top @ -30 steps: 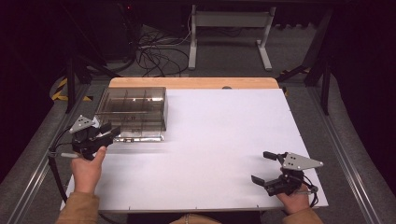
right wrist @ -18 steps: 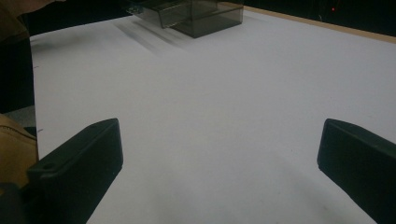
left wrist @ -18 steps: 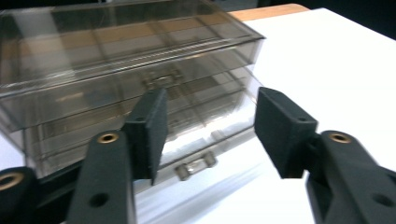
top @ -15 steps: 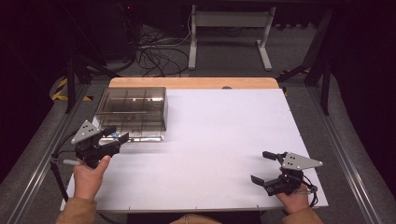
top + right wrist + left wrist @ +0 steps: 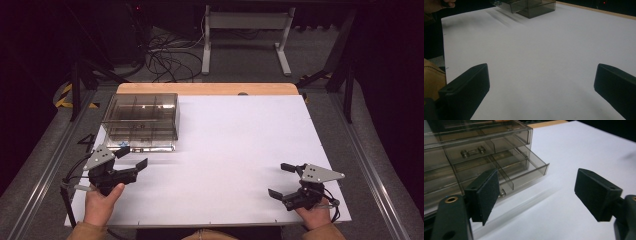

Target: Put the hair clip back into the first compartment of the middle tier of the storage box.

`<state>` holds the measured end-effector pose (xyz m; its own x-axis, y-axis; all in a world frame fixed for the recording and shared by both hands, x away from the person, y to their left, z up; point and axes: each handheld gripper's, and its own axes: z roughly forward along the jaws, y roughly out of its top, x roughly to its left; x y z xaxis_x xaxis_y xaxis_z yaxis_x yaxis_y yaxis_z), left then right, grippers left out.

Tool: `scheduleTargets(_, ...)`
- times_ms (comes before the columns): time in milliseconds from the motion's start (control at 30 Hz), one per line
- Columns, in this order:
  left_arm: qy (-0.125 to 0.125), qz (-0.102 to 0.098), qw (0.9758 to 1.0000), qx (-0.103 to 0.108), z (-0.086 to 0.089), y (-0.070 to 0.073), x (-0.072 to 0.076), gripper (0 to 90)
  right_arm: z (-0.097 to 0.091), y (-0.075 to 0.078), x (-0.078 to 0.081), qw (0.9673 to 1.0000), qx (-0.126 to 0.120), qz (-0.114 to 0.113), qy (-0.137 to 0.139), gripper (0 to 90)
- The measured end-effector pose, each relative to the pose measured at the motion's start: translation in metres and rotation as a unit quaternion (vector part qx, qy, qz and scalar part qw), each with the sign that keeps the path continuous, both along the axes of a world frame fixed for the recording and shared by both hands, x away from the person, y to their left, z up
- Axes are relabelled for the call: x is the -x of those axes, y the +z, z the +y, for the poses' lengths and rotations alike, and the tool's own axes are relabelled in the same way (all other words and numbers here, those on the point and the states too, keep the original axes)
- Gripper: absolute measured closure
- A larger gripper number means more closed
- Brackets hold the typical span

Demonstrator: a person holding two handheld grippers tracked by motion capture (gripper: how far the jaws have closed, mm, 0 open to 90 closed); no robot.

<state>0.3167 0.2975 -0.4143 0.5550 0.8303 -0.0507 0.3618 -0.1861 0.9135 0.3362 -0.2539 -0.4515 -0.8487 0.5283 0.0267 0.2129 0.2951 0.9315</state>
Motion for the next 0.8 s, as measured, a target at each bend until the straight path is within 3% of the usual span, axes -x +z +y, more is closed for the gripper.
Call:
scheduleTargets(167, -0.011, 0.0, 0.9999, 0.001, -0.003, -0.012, 0.006, 16.1, 0.0, 0.0, 0.0, 1.0, 0.0, 0.0, 0.0, 0.8)
scheduleTargets(433, -0.021, -0.026, 0.9994, 0.001, -0.005, -0.03, 0.019, 14.9, 0.0, 0.0, 0.0, 1.0, -0.001, 0.001, 0.001, 0.8)
scheduleTargets(500, -0.026, -0.029, 0.9992, 0.011, -0.004, -0.035, 0.024, 13.1, 0.0, 0.0, 0.0, 1.0, -0.001, 0.002, 0.002, 0.8)
scheduleTargets(567, -0.03, -0.027, 0.999, 0.019, -0.002, -0.037, 0.026, 11.2, 0.0, 0.0, 0.0, 1.0, 0.0, 0.002, 0.002, 0.8)
scheduleTargets(700, -0.025, -0.019, 0.9995, 0.009, -0.002, -0.036, 0.027, 10.7, 0.0, -0.001, 0.0, 1.0, 0.001, 0.003, 0.003, 0.8)
scheduleTargets(800, -0.024, -0.015, 0.9995, 0.016, -0.002, -0.036, 0.027, 9.8, 0.0, -0.001, 0.0, 1.0, 0.001, 0.002, 0.004, 0.8)
